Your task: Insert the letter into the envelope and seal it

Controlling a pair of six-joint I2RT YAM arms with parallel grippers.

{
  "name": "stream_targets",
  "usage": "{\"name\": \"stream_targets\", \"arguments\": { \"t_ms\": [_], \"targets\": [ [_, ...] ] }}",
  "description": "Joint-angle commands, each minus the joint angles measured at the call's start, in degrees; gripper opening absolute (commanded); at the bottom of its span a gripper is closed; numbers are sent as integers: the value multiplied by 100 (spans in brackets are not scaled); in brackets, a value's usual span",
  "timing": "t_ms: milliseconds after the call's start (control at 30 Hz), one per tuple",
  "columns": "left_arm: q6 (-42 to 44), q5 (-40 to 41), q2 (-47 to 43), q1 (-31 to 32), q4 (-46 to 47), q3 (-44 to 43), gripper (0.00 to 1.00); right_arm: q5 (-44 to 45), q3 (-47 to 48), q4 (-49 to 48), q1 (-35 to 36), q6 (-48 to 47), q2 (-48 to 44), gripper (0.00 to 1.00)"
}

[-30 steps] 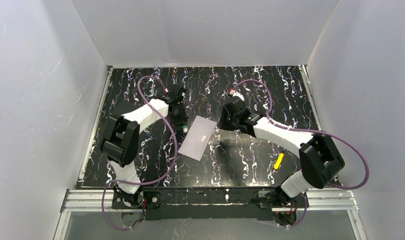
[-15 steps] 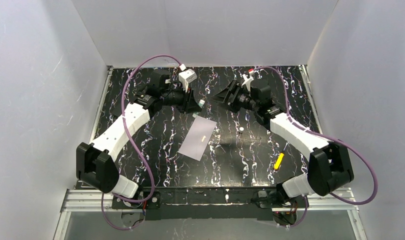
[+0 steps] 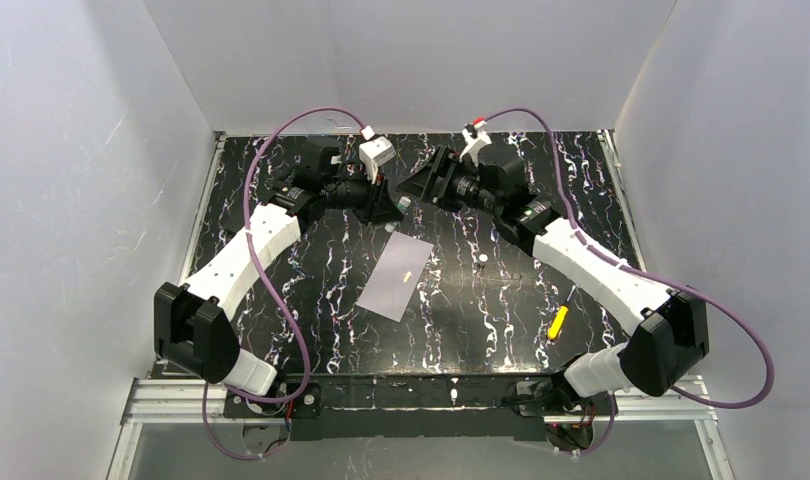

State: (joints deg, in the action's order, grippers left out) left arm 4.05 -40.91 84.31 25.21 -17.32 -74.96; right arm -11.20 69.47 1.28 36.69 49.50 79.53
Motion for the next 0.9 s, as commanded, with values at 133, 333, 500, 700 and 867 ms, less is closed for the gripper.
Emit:
{"name": "stream_targets", "arguments": {
  "t_ms": [133,333,500,700,867],
  "targets": [
    [-113,-170,-139,-25,-12,-174,0,740,642,583,369,-619,353,66],
    [-234,-270,-167,-34,135,-125,0,582,616,568,401,-519,432,43],
    [-449,-390,-204,-89,263,-79,0,579,502,393,401,-385,279,17],
    [-933,-659,-215,-266,314,-134,0,37,370,65,392,-425,210,17],
    [-950,-607,-274,-278,479,-57,0,67,243,-6,392,-309,203,43]
  ]
}}
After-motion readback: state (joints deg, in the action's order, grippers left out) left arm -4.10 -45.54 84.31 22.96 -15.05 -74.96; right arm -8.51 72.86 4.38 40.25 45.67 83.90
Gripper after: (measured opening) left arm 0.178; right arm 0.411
